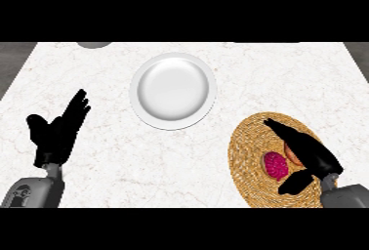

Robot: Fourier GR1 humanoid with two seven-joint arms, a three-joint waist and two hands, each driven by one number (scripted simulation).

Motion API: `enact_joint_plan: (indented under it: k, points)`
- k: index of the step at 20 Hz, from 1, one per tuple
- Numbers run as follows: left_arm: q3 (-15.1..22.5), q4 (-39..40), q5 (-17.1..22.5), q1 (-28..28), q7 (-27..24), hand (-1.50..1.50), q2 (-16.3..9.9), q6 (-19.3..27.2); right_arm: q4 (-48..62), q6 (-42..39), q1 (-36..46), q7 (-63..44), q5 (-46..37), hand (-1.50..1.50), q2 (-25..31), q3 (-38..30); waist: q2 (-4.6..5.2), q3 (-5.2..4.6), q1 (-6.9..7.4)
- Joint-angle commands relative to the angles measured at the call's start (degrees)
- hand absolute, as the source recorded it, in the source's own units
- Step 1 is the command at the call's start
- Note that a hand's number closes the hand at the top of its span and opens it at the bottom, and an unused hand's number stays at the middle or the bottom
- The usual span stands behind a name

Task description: Pick the cupcake from the placemat and place it in the plate

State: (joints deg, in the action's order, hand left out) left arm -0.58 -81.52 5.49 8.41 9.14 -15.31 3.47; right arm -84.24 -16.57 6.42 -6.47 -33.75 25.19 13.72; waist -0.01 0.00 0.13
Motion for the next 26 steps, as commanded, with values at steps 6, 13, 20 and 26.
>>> enact_joint_plan:
  k: [6, 13, 20, 26]
  points:
    - [-1.9, 3.7, -1.0, 2.6, -1.0, 0.00, 0.8, -1.6, 2.5, -5.9, 1.3, 6.4, -3.9, 1.50, -0.8, 2.6, 0.04, 0.00, -0.17]
    - [-1.7, 1.1, -3.5, -1.1, -1.9, 0.00, 2.0, -0.7, -1.2, -2.3, -2.8, 6.1, -6.7, 1.50, -5.3, 2.7, -0.03, 0.00, -0.24]
    - [-3.2, 2.1, -2.0, 2.5, 0.2, 0.00, 0.8, -3.0, -4.5, 6.9, 2.2, -1.3, -16.3, 1.50, -14.2, 7.1, 0.06, -0.01, 0.15]
    - [1.1, 1.4, -3.1, 5.4, 1.5, 0.00, 3.3, -3.6, -1.3, 9.1, 15.8, -14.0, -20.6, 1.50, -24.9, 26.1, 0.76, -0.08, 6.81]
